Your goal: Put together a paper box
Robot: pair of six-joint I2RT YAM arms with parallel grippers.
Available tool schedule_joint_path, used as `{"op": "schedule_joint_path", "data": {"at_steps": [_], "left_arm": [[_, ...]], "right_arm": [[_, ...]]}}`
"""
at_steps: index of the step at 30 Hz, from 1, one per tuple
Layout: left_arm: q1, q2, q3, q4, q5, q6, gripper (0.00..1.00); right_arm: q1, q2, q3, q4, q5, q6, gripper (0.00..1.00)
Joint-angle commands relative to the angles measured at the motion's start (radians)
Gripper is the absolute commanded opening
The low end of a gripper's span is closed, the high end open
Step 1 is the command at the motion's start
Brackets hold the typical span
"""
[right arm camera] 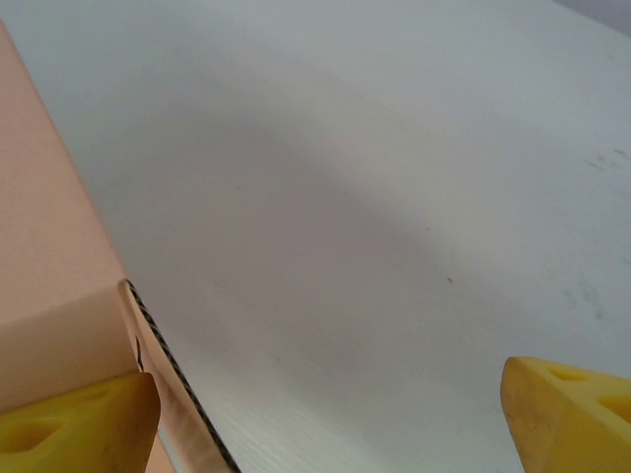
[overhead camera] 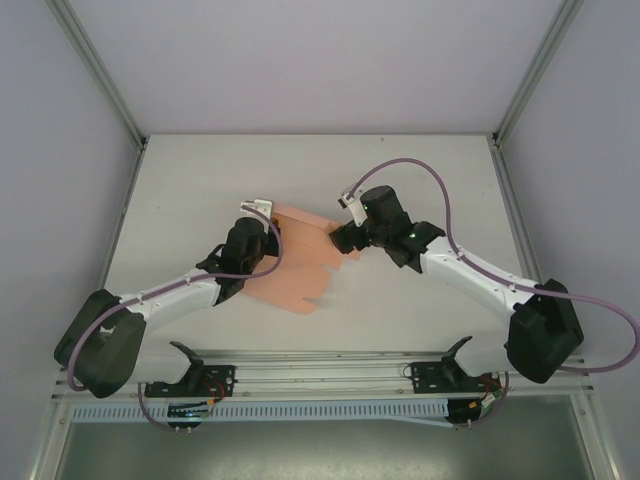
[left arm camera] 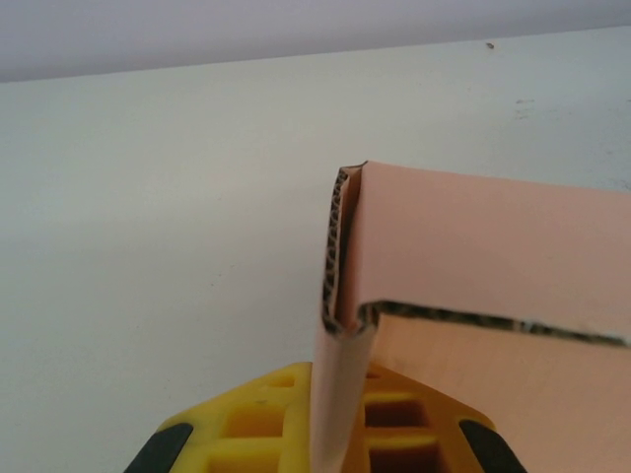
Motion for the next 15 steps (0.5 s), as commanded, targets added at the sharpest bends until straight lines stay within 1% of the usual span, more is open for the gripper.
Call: {"op": "schedule_joint_path", "data": {"at_steps": [1, 4, 5, 6, 7, 10, 12, 13, 15], "left_arm": [[0.004, 0.004, 0.031, 0.038, 0.043, -0.037, 0.0], [0.002, 0.015, 0.029, 0.061, 0.071, -0.038, 0.0], [0.003, 0.022, 0.029, 0.064, 0.077, -0.039, 0.0], [0.003, 0.03, 0.032, 0.063, 0.078, -0.042, 0.0], [0.002, 0.037, 0.035, 0.061, 0.079, -0.045, 0.0], [0.003, 0.048, 0.036, 0.065, 0.082, -0.055, 0.0], [0.003, 0.05, 0.037, 0.07, 0.089, -0.056, 0.0], [0.003, 0.05, 0.038, 0.069, 0.089, -0.056, 0.0], [0.003, 0.047, 0.036, 0.067, 0.081, -0.063, 0.0]], "right_arm": [[0.014, 0.0, -0.039, 0.157, -0.074, 0.045, 0.9], [0.024, 0.007, -0.098, 0.373, -0.041, 0.112, 0.91], [0.032, 0.015, -0.12, 0.463, -0.01, 0.136, 0.94], [0.037, 0.024, -0.141, 0.55, 0.023, 0.159, 0.95], [0.05, 0.033, -0.162, 0.632, 0.066, 0.189, 0.98], [0.084, 0.076, -0.212, 0.853, 0.207, 0.257, 0.99], [0.116, 0.116, -0.213, 0.924, 0.334, 0.285, 0.99], [0.132, 0.127, -0.203, 0.925, 0.39, 0.284, 0.99], [0.161, 0.152, -0.165, 0.867, 0.565, 0.326, 0.99]]}}
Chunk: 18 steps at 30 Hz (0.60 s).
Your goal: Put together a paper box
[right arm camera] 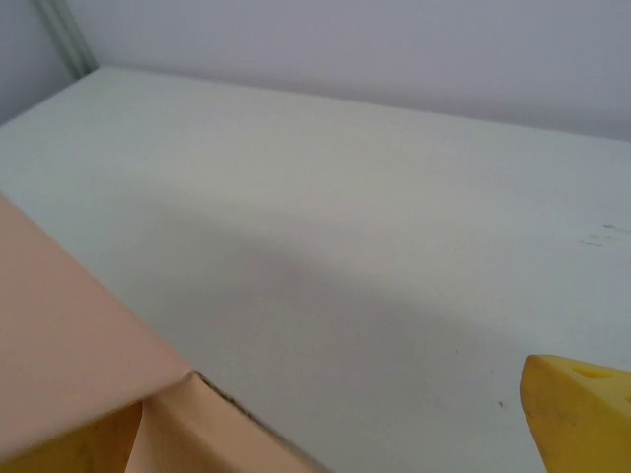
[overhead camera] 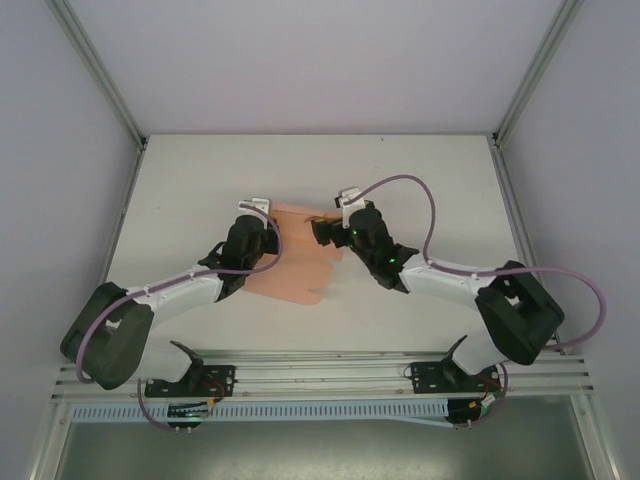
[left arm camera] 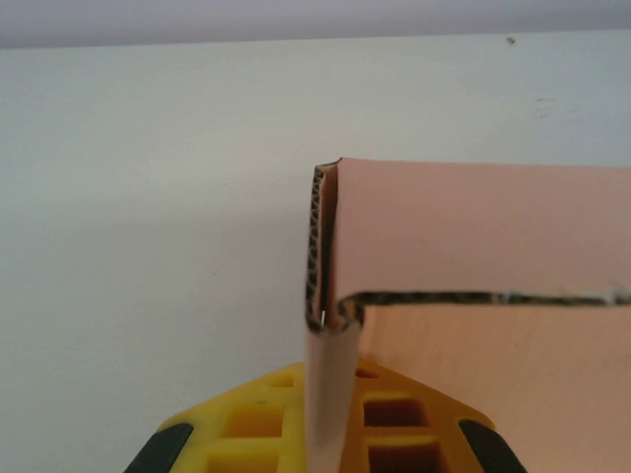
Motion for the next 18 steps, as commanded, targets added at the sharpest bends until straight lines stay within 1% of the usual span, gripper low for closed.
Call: {"op": "schedule_joint_path", "data": {"at_steps": [1, 3, 5, 7, 9, 12, 13, 16, 18], "left_arm": [[-0.018, -0.002, 0.024, 0.045, 0.057, -0.018, 0.0], [-0.018, -0.006, 0.021, 0.053, 0.053, -0.021, 0.0], [-0.018, -0.007, 0.024, 0.044, 0.039, -0.027, 0.0], [-0.018, -0.006, 0.029, 0.037, 0.028, -0.032, 0.0], [-0.019, -0.003, 0.034, 0.028, 0.012, -0.044, 0.0], [-0.018, 0.008, 0.054, 0.005, -0.014, -0.054, 0.0], [-0.018, 0.012, 0.059, 0.003, -0.02, -0.051, 0.0], [-0.018, 0.017, 0.072, 0.007, -0.024, -0.046, 0.0], [-0.017, 0.019, 0.085, 0.005, -0.016, -0.041, 0.0]], "right_arm": [[0.046, 0.024, 0.064, 0.139, 0.314, 0.126, 0.99], [0.054, 0.027, 0.063, 0.126, 0.377, 0.173, 0.99], [0.058, 0.014, 0.046, 0.126, 0.403, 0.183, 0.99], [0.059, -0.02, 0.024, 0.103, 0.414, 0.181, 0.99], [0.059, -0.061, 0.009, 0.043, 0.412, 0.177, 0.99], [0.061, -0.148, 0.0, -0.135, 0.337, 0.138, 0.99], [0.059, -0.184, -0.006, -0.211, 0.284, 0.114, 0.99], [0.055, -0.285, -0.05, -0.402, 0.246, 0.133, 0.99], [0.042, -0.353, -0.109, -0.482, 0.27, 0.173, 0.99]]}}
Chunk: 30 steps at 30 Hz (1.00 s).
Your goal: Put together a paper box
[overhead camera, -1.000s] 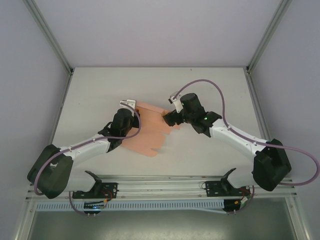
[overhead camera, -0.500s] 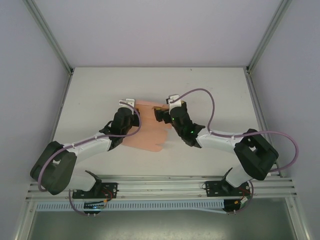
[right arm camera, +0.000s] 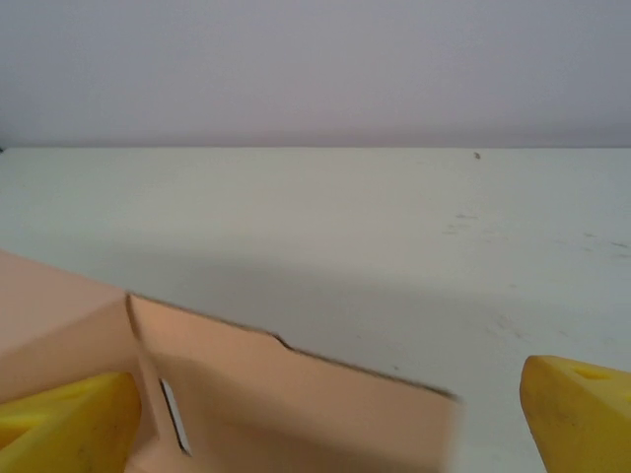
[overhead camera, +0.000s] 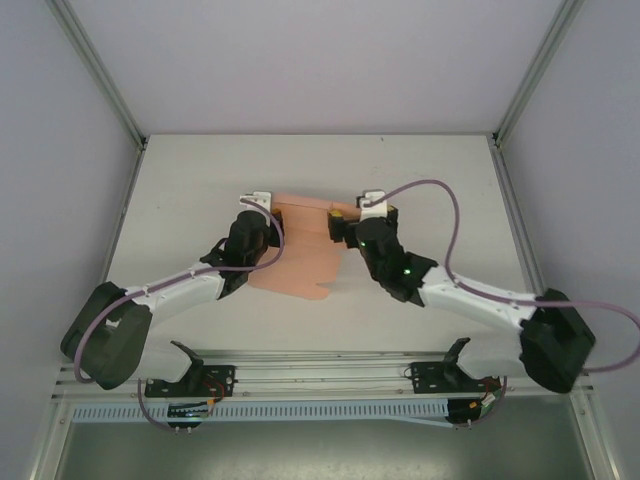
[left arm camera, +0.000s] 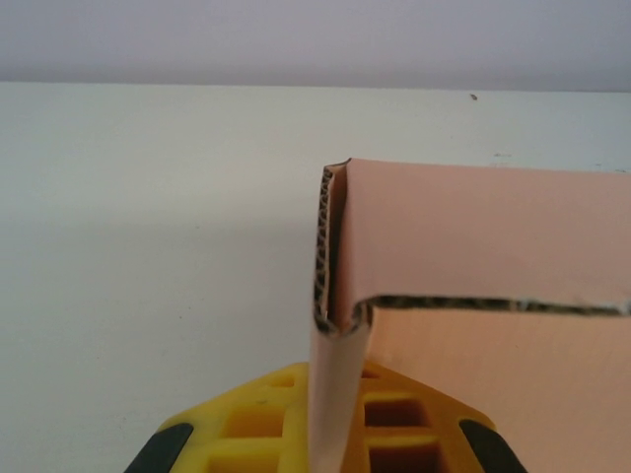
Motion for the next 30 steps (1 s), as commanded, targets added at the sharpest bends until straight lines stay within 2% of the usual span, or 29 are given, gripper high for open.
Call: {"op": "schedule_joint_path", "data": {"at_steps": [1, 4, 7, 11, 20, 30], "left_arm": [[0.0, 0.015, 0.045, -0.016, -0.006, 0.003, 0.0], [-0.001, 0.014, 0.055, -0.013, 0.011, 0.011, 0.0], [-0.002, 0.006, 0.051, -0.002, 0.037, 0.009, 0.0], [-0.001, 0.0, 0.045, -0.001, 0.043, 0.007, 0.0], [0.0, -0.014, 0.03, 0.008, 0.069, 0.021, 0.0], [-0.001, -0.008, 0.024, 0.023, 0.12, 0.018, 0.0]], "right_arm": [[-0.027, -0.11, -0.096, -0.25, -0.004, 0.064, 0.99], [-0.069, -0.2, -0.165, -0.303, -0.086, 0.12, 0.99], [-0.102, -0.227, -0.219, -0.265, -0.145, 0.147, 0.99], [-0.117, -0.18, -0.224, -0.194, -0.185, 0.139, 0.99], [-0.118, -0.035, -0.078, -0.116, -0.195, 0.045, 0.99], [-0.118, 0.038, -0.02, -0.012, -0.333, 0.021, 0.99]]}}
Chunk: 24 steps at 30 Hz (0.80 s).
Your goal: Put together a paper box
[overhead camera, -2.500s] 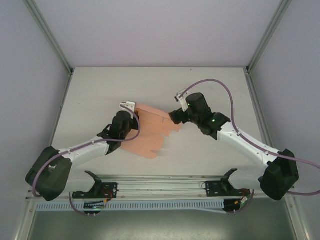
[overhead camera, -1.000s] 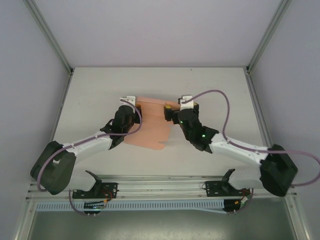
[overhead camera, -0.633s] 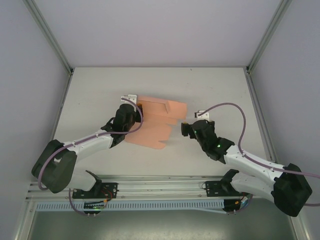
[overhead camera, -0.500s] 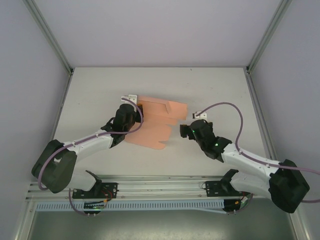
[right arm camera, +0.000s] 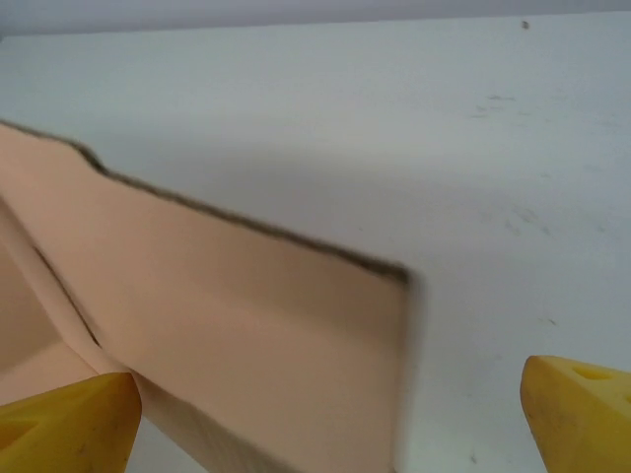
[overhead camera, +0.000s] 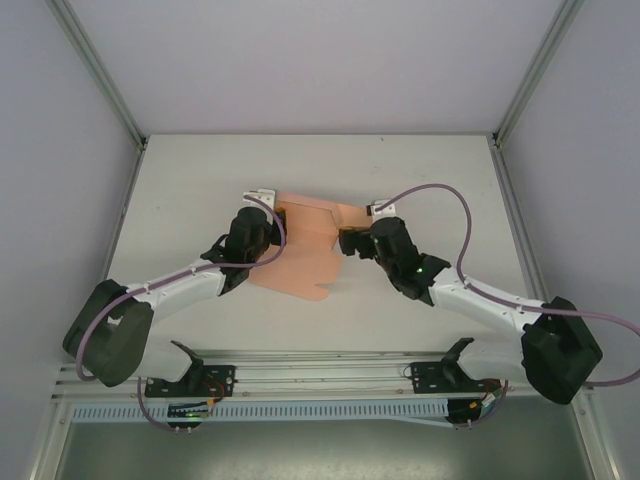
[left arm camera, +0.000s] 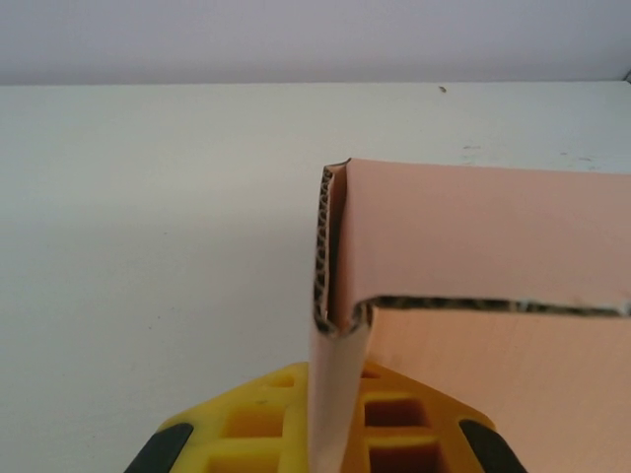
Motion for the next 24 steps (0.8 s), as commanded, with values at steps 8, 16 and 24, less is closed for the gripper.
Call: {"op": "schedule_joint_path", "data": {"at_steps": [8, 16, 24], "left_arm": [[-0.009, -0.007, 0.029, 0.011, 0.076, -0.085, 0.0], [-0.009, -0.013, 0.029, -0.011, 0.04, -0.088, 0.0], [-0.009, 0.003, 0.034, -0.036, -0.012, -0.088, 0.0]], "right_arm": [[0.077, 0.145, 0.028, 0.293, 0.185, -0.113, 0.99], [0.162, 0.299, 0.126, 0.316, 0.546, -0.238, 0.99], [0.171, 0.241, 0.117, 0.253, 0.558, -0.23, 0.99]]}}
